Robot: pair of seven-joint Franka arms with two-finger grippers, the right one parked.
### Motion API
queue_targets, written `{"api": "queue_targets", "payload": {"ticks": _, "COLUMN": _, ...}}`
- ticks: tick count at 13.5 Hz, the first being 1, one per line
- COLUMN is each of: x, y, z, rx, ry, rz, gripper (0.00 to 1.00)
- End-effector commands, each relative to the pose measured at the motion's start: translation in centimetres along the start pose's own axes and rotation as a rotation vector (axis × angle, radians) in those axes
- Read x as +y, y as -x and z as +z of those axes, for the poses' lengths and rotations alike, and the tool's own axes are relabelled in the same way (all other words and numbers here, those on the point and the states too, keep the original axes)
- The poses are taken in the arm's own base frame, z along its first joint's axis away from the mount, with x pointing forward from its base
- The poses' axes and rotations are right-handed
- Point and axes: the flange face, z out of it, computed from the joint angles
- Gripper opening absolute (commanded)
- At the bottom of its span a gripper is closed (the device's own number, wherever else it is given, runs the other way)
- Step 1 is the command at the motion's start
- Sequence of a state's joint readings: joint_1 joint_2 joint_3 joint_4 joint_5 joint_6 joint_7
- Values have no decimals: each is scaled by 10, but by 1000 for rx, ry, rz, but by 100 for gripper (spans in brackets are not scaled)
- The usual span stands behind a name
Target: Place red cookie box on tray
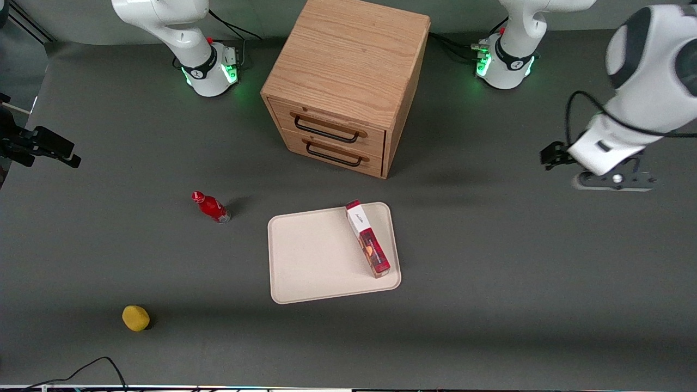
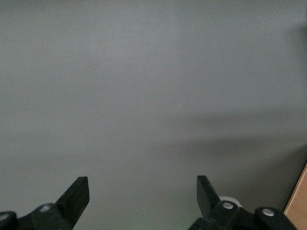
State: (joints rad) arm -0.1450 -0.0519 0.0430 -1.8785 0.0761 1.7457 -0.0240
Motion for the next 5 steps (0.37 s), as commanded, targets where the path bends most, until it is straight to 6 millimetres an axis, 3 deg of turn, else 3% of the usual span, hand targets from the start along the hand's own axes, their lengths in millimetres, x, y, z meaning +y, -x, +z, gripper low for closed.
{"api": "queue_targets", "payload": {"ticks": 1, "x": -37, "y": 15, "z": -6, "rx": 33, "ry": 46, "rz": 55, "gripper": 100}}
{"api": "queue_targets", "payload": {"ticks": 5, "x": -50, "y": 16, "z": -10, "rx": 32, "ry": 48, "rz": 66, "gripper": 100}}
